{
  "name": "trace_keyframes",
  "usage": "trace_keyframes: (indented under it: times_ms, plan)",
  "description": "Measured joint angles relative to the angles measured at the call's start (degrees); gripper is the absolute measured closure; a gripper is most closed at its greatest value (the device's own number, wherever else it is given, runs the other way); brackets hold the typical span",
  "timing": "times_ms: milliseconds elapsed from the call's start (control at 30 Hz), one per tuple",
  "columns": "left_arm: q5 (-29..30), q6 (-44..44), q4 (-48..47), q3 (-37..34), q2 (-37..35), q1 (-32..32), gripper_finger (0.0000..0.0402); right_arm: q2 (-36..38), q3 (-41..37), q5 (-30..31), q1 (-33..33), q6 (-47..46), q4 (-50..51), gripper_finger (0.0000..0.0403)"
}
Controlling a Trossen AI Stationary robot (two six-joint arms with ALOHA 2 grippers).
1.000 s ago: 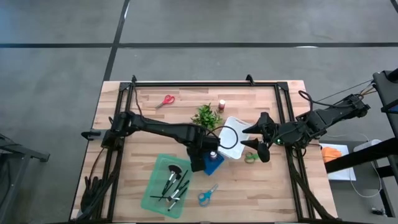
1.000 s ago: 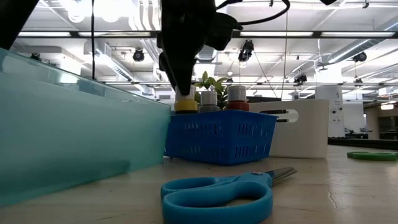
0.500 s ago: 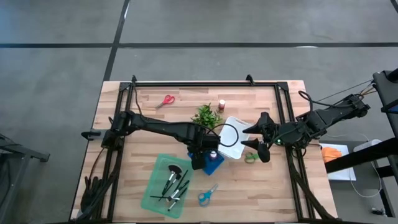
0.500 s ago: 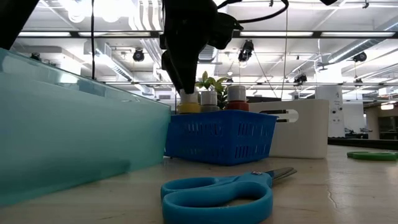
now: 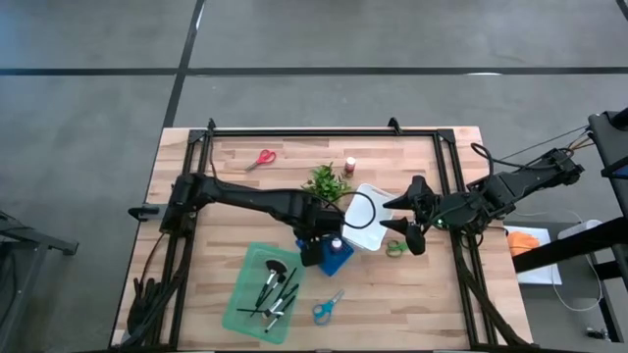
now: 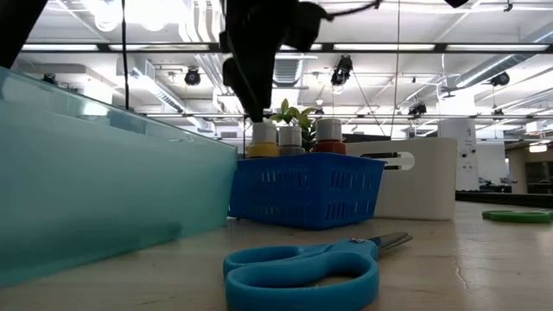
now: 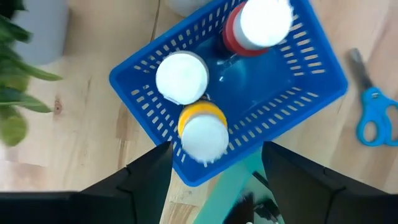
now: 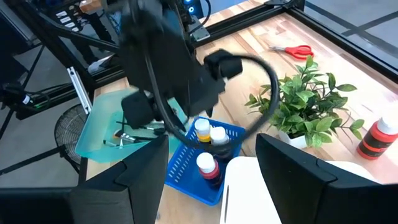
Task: Pick & Place Paint Supplies
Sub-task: Put the orange paint bottle into the blue bin
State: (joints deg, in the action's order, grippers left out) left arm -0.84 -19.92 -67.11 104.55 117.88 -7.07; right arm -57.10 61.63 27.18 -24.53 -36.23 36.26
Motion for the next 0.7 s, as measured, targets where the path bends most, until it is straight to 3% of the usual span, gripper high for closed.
trace_keyframes:
  times_ms: [500, 700]
  plan:
    - [4.2, 1.1, 0.0, 0.0, -9.3, 0.0, 0.0143, 1.0, 0.0, 4.0, 0.0, 1.1, 0.0, 0.0162]
    - [13.3, 0.0, -4.0, 0.0, -12.9, 0.8, 0.0143, 1.6, 0.0, 8.6, 2.5, 4.3, 0.1, 0.0163]
